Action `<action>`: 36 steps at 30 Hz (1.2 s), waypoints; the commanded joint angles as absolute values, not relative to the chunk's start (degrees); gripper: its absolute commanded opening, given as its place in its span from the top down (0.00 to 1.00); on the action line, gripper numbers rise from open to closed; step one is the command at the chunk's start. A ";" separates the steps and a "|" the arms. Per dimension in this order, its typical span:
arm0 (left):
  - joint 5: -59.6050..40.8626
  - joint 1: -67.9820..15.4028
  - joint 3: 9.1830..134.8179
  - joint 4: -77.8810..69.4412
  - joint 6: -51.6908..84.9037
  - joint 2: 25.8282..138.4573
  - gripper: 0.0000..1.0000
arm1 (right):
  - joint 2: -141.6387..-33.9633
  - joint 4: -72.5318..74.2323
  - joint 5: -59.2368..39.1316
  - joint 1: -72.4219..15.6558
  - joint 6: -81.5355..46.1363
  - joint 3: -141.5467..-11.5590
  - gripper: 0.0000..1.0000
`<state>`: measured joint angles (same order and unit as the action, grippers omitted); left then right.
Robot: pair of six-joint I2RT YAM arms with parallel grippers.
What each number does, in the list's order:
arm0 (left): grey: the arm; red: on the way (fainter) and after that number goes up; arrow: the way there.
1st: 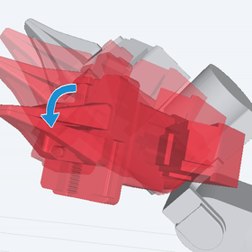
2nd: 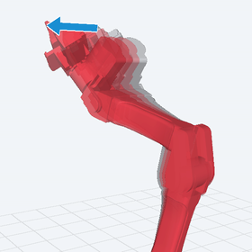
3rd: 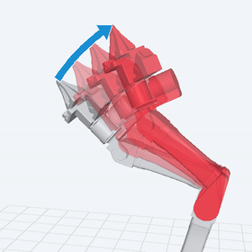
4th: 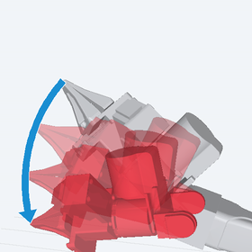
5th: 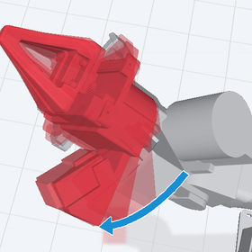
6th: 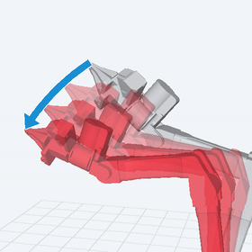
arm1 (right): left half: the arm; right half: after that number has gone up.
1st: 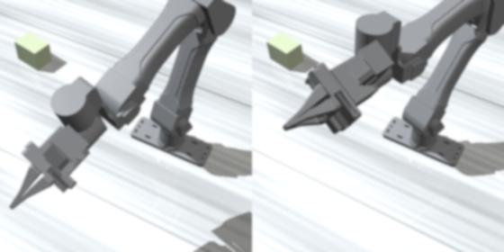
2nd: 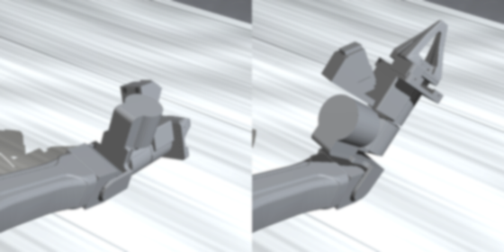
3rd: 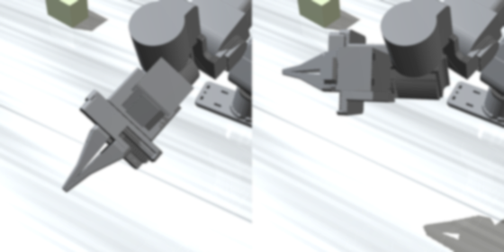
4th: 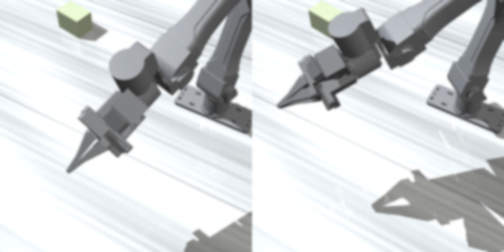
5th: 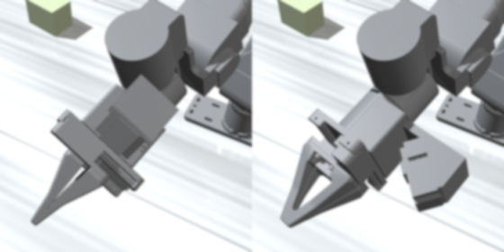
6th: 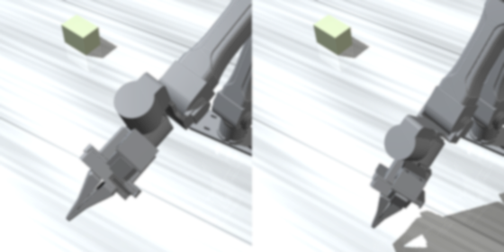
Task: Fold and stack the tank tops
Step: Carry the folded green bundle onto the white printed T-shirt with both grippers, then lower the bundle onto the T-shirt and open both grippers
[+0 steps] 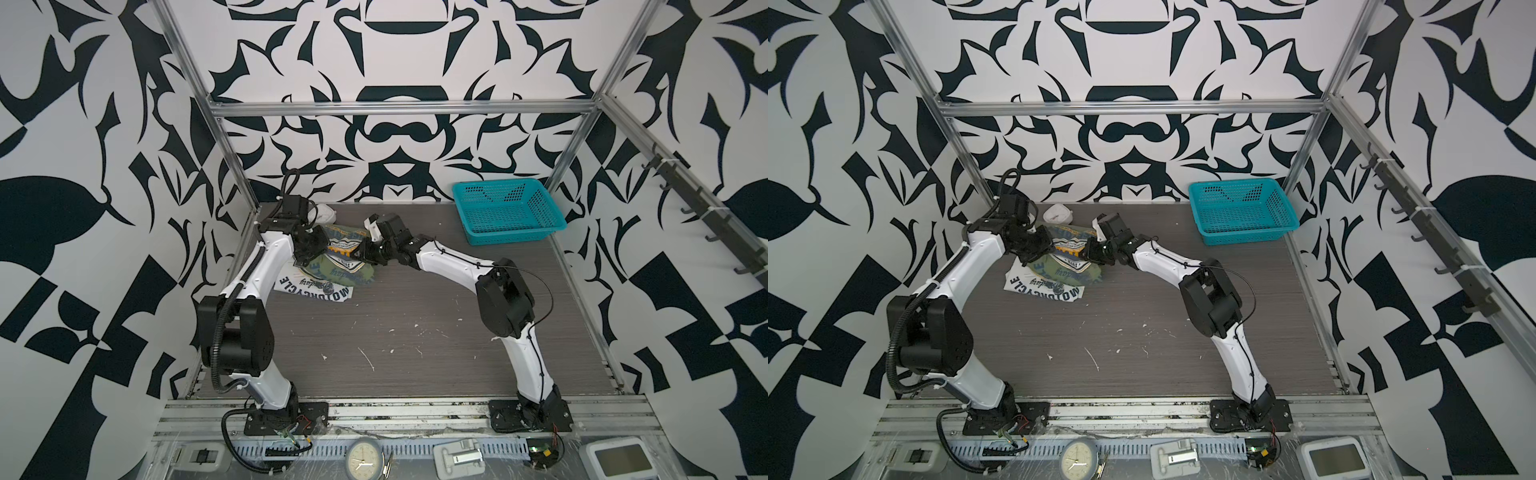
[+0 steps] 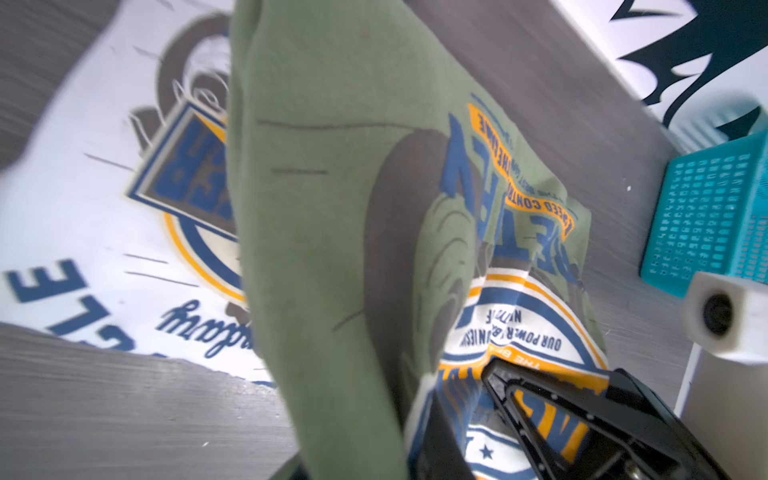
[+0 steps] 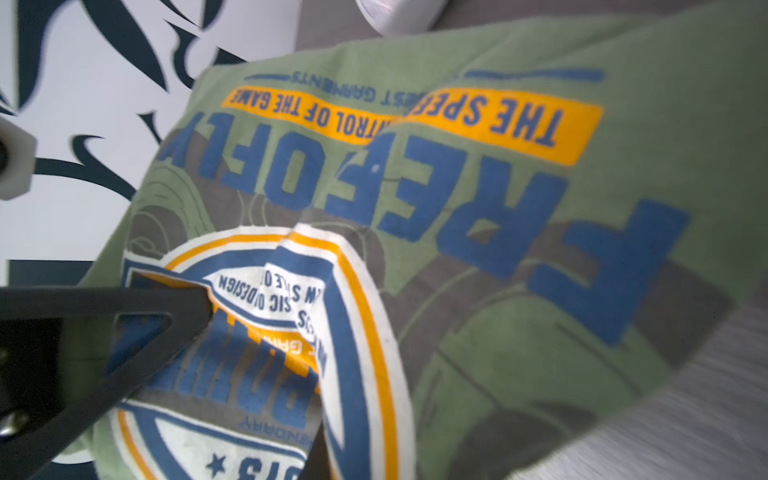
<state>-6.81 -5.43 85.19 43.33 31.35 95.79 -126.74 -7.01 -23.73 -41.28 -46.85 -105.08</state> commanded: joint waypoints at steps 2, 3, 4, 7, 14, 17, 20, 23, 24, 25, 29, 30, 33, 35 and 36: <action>-5.81 -1.94 91.49 46.41 25.81 99.95 1.00 | -127.23 -6.98 -22.18 -41.45 -46.84 -110.99 1.00; -6.25 -1.26 92.52 46.41 25.21 100.77 1.00 | -127.92 -7.05 -21.78 -41.62 -46.85 -111.86 1.00; -6.72 -0.70 93.23 46.34 24.57 101.47 1.00 | -128.62 -7.13 -21.43 -41.81 -46.95 -112.52 1.00; -8.55 1.62 94.29 45.59 22.41 103.93 1.00 | -131.64 -7.04 -21.49 -42.46 -48.31 -115.05 1.00; -16.80 7.32 89.65 37.72 22.91 108.89 0.92 | -137.08 -5.61 -18.90 -45.29 -50.37 -116.27 1.00; -14.39 8.40 89.45 38.14 21.57 111.71 0.89 | -138.65 -4.66 -18.81 -45.94 -50.80 -115.78 1.00; -11.54 9.06 89.33 38.72 20.84 114.14 0.85 | -139.34 -3.73 -19.10 -46.40 -51.60 -114.55 1.00; -6.82 9.24 90.08 40.94 20.93 115.64 0.72 | -139.14 -2.14 -19.77 -46.58 -53.15 -112.51 0.81; -5.33 9.44 90.54 42.11 21.32 116.04 0.68 | -138.85 -1.93 -19.73 -46.54 -53.41 -111.82 0.72; -4.01 9.50 91.16 43.53 21.63 116.14 0.63 | -138.38 -1.68 -19.57 -46.58 -53.44 -110.89 0.65; 3.74 9.63 93.39 49.89 24.87 115.05 0.39 | -134.51 -3.36 -17.82 -46.57 -51.87 -107.71 0.40; 4.86 9.59 93.67 50.86 25.39 114.59 0.36 | -133.51 -3.79 -17.47 -46.52 -51.40 -107.08 0.38; 5.72 9.58 93.48 51.75 25.67 112.21 0.25 | -130.15 -4.50 -16.61 -46.24 -50.45 -104.31 0.31; 6.77 9.63 93.29 52.64 26.28 110.23 0.20 | -128.04 -4.52 -16.94 -45.88 -49.91 -102.50 0.30; 7.99 9.63 93.17 53.46 26.94 109.39 0.18 | -127.09 -4.55 -17.24 -45.80 -49.60 -101.66 0.30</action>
<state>2.07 8.78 92.14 49.04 25.06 113.69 -132.90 -4.23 -17.63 -46.19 -51.53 -102.83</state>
